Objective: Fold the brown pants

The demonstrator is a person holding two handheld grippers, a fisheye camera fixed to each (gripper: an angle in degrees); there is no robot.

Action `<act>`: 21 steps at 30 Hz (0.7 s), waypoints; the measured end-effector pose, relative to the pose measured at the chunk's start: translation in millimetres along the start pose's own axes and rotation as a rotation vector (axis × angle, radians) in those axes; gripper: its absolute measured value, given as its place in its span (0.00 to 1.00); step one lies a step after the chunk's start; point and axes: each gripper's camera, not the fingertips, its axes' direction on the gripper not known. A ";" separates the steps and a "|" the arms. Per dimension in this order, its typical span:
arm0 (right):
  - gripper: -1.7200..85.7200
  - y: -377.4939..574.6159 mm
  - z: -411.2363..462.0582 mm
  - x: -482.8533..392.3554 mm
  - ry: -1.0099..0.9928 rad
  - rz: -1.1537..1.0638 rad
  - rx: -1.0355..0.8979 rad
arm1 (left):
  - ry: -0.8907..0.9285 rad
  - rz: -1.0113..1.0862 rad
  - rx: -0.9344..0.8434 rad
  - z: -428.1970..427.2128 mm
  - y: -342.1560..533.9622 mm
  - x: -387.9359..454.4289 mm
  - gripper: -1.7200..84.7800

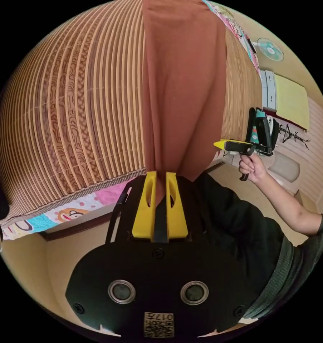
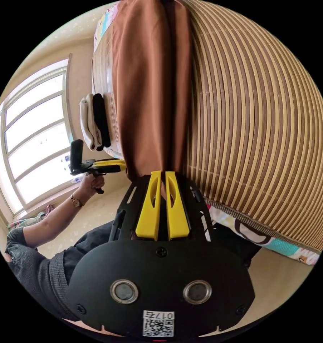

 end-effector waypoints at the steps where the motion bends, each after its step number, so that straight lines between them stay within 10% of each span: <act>1: 0.06 8.4 -5.2 -2.8 -0.055 -0.015 0.040 | 0.064 0.013 0.045 -5.4 5.8 3.7 0.04; 6: 0.04 41.8 -47.7 -7.7 -0.477 -0.184 0.221 | 0.606 0.016 0.251 -13.9 32.6 -25.6 0.02; 9: 0.04 41.8 -37.7 17.9 -0.116 0.013 0.147 | 0.399 -0.215 0.212 5.7 38.5 -56.6 0.02; 13: 0.04 8.5 -15.9 50.8 -0.135 0.157 0.037 | 0.238 -0.429 0.161 27.3 31.1 -76.5 0.02; 21: 0.12 -19.1 -58.8 5.7 -0.018 -0.079 0.009 | 0.456 -0.371 0.518 -23.0 4.7 -74.4 0.12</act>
